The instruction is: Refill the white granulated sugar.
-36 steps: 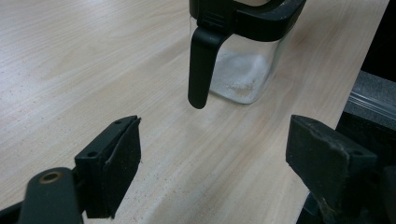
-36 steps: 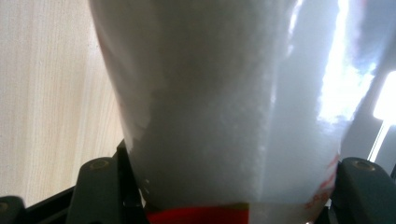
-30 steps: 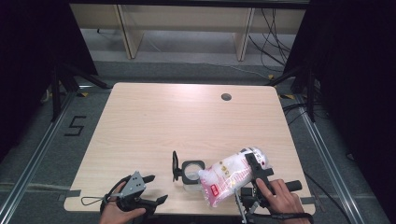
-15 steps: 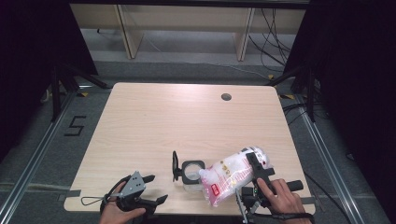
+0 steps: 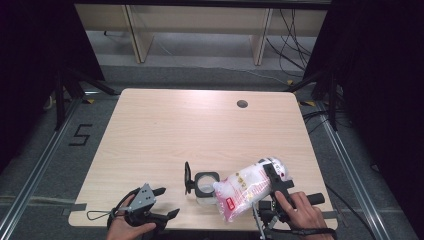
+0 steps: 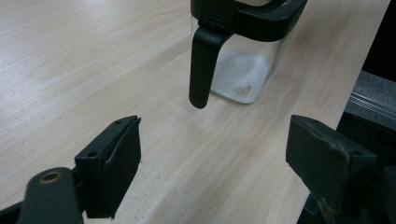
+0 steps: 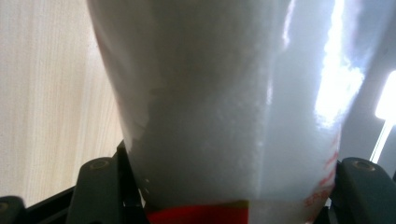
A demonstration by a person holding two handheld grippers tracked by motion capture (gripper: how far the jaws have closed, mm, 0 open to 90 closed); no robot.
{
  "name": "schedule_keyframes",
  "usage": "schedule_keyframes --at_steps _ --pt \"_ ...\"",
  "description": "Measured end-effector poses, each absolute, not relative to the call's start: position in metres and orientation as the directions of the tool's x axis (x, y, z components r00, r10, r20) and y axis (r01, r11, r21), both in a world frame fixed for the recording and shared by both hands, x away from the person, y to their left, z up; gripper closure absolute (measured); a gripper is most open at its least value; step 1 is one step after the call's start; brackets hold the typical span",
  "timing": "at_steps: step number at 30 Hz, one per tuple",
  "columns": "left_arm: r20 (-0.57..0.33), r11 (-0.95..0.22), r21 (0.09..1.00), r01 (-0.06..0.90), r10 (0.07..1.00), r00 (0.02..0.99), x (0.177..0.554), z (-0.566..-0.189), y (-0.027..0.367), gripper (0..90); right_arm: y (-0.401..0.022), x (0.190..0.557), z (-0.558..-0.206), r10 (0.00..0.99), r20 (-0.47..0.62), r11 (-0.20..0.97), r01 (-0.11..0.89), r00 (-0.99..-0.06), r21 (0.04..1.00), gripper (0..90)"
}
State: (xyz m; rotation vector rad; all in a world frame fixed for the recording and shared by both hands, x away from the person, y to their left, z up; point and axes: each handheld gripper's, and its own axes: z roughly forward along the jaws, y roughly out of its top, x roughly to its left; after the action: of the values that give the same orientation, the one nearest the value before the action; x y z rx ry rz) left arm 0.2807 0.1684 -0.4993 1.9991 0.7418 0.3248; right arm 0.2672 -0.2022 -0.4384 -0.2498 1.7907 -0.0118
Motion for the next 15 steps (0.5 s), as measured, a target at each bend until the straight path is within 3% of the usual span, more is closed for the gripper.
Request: schedule_keyframes --at_steps 15 --pt "-0.071 -0.370 0.852 0.370 0.618 0.783 0.2807 -0.4992 0.1686 17.6 -0.2012 0.2667 -0.4394 -0.203 -0.958 0.971 -0.166 -0.201 -0.171 36.9"
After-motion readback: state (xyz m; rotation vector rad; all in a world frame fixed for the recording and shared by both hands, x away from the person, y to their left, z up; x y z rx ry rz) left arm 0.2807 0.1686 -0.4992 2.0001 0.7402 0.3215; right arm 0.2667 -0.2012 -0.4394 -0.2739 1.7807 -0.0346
